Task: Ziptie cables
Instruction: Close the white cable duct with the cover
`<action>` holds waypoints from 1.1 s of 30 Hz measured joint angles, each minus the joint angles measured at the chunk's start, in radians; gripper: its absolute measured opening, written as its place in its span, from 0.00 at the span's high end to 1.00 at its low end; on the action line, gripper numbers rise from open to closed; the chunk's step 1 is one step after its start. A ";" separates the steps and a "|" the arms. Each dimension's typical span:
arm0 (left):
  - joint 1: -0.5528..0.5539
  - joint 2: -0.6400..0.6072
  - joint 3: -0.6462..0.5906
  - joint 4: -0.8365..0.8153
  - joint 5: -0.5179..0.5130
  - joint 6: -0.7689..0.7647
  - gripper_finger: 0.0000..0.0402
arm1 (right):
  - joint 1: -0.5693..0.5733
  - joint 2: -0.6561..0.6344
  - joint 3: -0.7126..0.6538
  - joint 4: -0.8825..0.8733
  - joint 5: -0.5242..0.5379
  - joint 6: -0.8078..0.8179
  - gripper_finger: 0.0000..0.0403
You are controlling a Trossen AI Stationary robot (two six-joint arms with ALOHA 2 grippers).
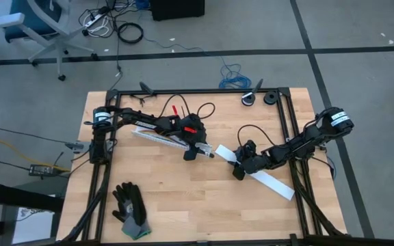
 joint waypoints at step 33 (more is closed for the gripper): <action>0.000 0.000 0.000 -0.006 0.001 0.000 0.46 | 0.003 -0.064 -0.004 0.085 0.137 -0.087 0.43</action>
